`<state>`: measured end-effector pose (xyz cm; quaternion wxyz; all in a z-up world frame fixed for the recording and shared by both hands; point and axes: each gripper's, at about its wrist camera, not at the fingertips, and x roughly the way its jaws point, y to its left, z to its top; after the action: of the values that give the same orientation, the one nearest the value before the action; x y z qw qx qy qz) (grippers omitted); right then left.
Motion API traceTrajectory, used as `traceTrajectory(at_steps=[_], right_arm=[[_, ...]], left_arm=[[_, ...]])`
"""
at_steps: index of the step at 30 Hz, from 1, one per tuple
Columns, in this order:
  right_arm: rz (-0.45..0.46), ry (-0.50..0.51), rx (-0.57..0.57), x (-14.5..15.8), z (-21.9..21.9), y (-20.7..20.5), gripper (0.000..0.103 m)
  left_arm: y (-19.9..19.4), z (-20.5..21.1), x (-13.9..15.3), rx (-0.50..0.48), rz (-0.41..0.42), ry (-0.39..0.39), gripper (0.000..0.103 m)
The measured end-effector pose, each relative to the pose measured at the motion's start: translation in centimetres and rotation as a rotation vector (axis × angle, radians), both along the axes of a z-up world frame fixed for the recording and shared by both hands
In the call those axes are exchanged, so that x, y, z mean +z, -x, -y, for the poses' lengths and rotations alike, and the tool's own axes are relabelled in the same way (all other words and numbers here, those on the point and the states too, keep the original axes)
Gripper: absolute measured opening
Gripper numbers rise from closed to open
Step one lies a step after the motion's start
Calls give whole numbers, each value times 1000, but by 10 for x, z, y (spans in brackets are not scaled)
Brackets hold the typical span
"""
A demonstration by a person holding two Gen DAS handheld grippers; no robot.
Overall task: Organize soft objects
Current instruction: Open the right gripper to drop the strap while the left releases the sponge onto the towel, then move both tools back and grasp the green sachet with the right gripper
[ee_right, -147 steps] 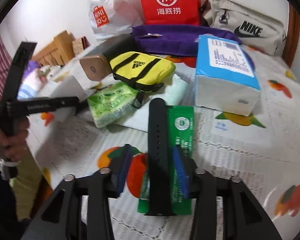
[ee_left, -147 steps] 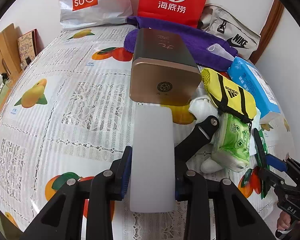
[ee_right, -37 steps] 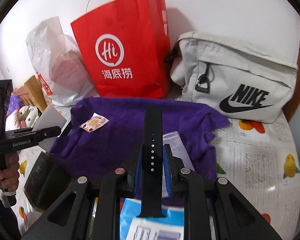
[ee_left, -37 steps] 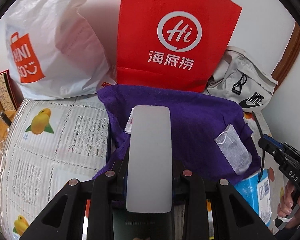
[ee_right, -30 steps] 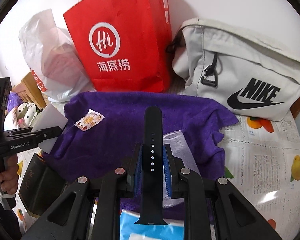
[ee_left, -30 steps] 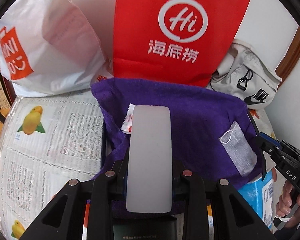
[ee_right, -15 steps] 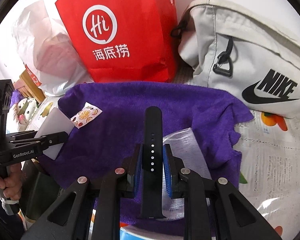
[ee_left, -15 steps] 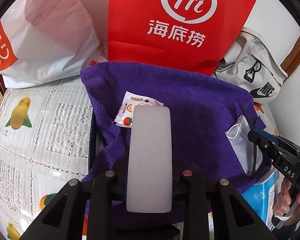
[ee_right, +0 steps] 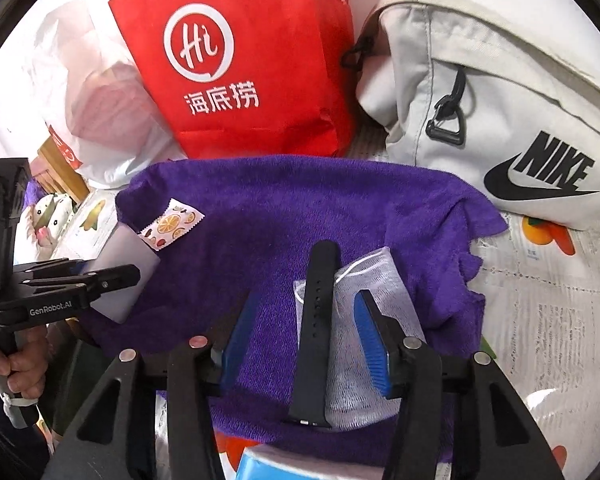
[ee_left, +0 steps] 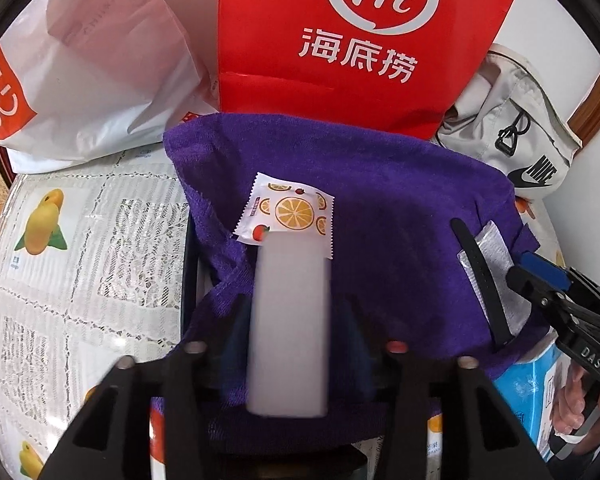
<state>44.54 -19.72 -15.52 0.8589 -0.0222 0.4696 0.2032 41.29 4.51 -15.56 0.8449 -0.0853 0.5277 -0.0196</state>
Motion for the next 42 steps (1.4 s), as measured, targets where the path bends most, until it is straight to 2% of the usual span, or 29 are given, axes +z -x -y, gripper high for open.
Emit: traceTrajectory(at_steps=[2,5,11,17,22,27,30,33,36,42], right_arm=[[7,4,-4,3,2,6,54],[25,6,-14,10,7,16,55],[83,-18,-44,32,20,56,63],[120,-51,-49,49,29,111,64],[135,-65,-58,56,39,170,64],[109,-71,-51,45,54,230,64],[80,-48,-48,30,57,260,64],[47,-54,-49,17,58,279,64],[36,-85,-45,5,58,298,64],[-9,-80,-25,-19,47,314,64]], left_arm=[[3,0,4,-3,7,4,61],[10,-1,10,7,15,4,66],[35,-5,27,26,38,-9,66],[79,-12,53,40,123,9,66],[121,-12,69,24,144,10,66],[164,-10,72,22,129,75,66],[187,-5,71,26,132,42,66],[207,-3,65,18,123,66,66],[224,-1,58,20,119,48,66],[253,-5,36,21,117,74,66]])
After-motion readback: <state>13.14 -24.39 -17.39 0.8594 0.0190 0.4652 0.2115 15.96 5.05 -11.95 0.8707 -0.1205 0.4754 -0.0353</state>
